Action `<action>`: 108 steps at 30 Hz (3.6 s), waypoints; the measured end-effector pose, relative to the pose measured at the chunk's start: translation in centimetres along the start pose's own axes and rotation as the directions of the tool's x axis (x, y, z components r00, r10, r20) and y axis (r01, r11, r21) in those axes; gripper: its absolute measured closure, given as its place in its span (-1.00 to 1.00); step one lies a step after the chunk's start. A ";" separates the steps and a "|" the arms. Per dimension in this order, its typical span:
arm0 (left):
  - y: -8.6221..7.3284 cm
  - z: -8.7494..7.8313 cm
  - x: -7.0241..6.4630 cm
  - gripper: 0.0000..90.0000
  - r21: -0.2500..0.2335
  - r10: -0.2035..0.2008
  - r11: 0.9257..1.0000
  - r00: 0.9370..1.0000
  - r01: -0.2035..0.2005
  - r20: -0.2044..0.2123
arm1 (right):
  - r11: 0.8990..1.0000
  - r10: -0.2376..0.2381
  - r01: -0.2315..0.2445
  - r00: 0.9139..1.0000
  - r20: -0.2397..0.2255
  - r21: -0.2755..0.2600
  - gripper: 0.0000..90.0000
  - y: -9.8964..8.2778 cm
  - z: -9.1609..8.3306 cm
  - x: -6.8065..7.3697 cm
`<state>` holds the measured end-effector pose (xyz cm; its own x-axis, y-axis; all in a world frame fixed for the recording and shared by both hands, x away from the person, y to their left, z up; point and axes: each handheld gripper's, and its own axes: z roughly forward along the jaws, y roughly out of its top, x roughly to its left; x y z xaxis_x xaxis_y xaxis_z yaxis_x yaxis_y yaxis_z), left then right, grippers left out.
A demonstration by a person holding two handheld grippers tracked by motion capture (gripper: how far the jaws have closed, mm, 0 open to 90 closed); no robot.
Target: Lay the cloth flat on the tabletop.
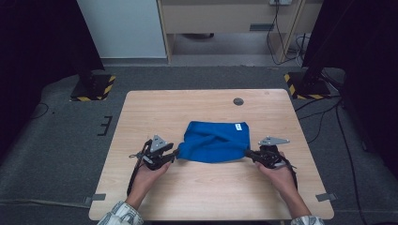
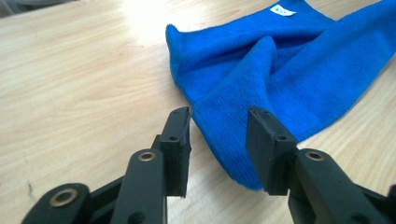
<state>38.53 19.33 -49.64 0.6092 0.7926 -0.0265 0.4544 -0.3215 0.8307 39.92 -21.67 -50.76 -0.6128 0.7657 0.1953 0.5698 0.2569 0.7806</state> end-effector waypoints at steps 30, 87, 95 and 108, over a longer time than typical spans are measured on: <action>-1.2 4.2 0.1 0.09 0.131 0.099 0.987 0.994 -0.094 -0.034 | 0.997 0.051 -0.055 0.996 0.068 0.061 0.74 1.9 3.6 -2.6; -2.5 1.8 -3.7 -0.13 0.198 0.109 0.974 0.994 -0.112 0.025 | 0.981 -0.045 0.035 0.998 0.050 0.190 0.98 -3.9 -4.9 1.8; -3.1 0.7 -4.5 -0.13 0.220 0.097 0.969 0.993 -0.109 0.067 | 0.975 -0.054 0.048 0.998 0.024 0.218 0.97 -4.9 -6.0 2.3; -3.7 -0.9 -4.2 -0.18 0.240 0.071 0.967 0.995 -0.085 0.065 | 0.976 -0.047 0.043 0.999 0.016 0.215 0.66 -5.1 -6.2 2.9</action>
<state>33.74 17.68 -52.13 0.6810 0.7323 -0.0036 0.5436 -0.5022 0.6725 31.89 -24.40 -50.51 -0.6301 0.7622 0.1484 0.6475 0.4102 0.6423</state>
